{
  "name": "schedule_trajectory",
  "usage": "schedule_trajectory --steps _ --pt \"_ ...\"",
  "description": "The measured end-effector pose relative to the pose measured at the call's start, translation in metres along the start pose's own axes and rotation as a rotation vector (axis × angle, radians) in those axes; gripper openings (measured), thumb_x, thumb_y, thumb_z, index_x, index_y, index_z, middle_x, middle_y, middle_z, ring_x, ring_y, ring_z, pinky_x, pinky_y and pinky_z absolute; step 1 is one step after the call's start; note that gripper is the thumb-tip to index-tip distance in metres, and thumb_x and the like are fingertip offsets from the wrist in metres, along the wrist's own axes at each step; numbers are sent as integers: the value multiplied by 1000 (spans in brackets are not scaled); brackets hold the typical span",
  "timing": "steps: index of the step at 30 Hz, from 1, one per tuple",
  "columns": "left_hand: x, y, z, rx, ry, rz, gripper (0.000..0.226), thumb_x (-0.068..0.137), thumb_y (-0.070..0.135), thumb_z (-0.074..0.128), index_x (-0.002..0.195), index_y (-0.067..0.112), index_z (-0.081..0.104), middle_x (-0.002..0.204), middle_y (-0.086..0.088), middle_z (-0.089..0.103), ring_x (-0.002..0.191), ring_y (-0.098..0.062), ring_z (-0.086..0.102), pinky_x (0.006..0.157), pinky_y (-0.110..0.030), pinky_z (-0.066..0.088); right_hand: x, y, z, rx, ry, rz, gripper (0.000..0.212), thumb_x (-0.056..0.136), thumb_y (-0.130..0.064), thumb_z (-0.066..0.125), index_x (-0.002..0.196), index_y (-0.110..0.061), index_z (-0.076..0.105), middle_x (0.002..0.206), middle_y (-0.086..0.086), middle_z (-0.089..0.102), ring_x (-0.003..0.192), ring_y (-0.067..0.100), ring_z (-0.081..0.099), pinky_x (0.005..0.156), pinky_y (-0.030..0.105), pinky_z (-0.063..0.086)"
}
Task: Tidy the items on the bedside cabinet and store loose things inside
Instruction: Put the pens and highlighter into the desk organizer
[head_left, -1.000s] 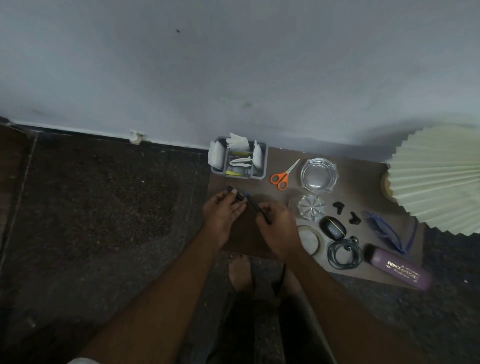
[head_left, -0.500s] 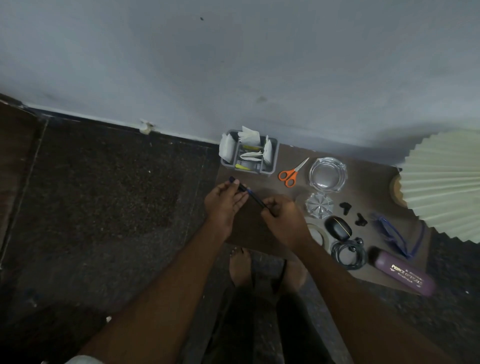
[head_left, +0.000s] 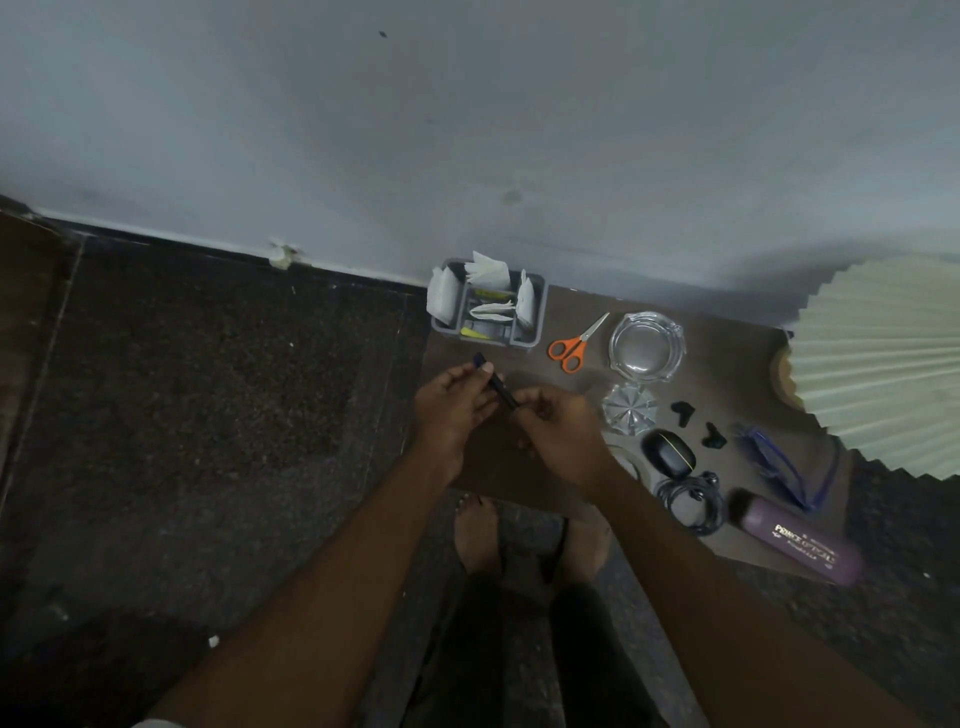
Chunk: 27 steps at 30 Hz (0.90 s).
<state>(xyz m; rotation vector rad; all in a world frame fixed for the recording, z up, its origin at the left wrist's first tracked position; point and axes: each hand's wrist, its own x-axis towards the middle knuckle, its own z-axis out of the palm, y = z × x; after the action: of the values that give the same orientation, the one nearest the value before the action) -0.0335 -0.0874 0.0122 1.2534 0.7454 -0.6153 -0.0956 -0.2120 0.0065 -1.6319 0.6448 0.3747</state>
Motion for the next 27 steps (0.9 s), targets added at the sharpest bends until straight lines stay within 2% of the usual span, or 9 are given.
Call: schedule_trajectory --steps 3,6,9,11,13,19,24,27 --pt "-1 0 -2 17 -106 -20 6 94 8 66 100 8 66 95 -11 77 81 -18 75 71 -27 62 4 -9 -3 293 -64 173 20 94 -1 55 88 -14 70 70 2 67 43 8 52 39 19 38" --pt "-4 0 -1 20 -168 -11 3 94 5 65 96 7 66 91 -10 76 72 -18 72 62 -27 60 7 -17 -6 472 -133 315 17 95 -12 52 95 -3 67 71 9 60 47 13 45 40 21 27" --pt "-4 0 3 64 -179 17 9 91 3 67 100 3 66 90 -17 73 70 -21 68 64 -31 60 9 -27 -9 426 -205 433 34 97 -47 47 99 -15 59 63 0 48 46 11 33 43 21 17" --pt "-4 -1 5 131 -195 31 18 90 2 69 107 -1 66 94 -20 72 75 -24 67 74 -36 58 9 -37 -8 385 -228 492 50 88 -72 44 90 -24 57 58 -4 40 45 10 26 45 21 13" --pt "-4 -3 6 173 -218 55 15 88 3 72 102 4 70 90 -13 74 76 -21 67 78 -35 57 9 -45 -7 346 -197 547 56 79 -83 47 75 -27 53 56 -5 36 43 9 23 45 18 13" --pt "-5 -9 2 219 -211 107 12 83 5 77 87 17 78 86 -5 78 78 -12 70 77 -25 56 10 -51 -3 288 -148 620 52 74 -76 54 62 -26 46 49 -5 33 39 10 21 41 19 16" --pt "-7 -11 -2 248 -217 117 11 73 17 82 83 22 80 87 -5 79 79 -13 71 78 -28 55 9 -51 2 242 -87 606 49 69 -72 55 57 -25 50 44 -5 36 33 11 26 41 19 22" --pt "-4 -12 -2 259 -213 134 10 77 13 80 86 17 78 86 -10 76 82 -22 68 87 -40 53 10 -47 8 247 -20 536 45 75 -69 56 64 -25 58 44 -6 41 31 8 32 42 19 25"
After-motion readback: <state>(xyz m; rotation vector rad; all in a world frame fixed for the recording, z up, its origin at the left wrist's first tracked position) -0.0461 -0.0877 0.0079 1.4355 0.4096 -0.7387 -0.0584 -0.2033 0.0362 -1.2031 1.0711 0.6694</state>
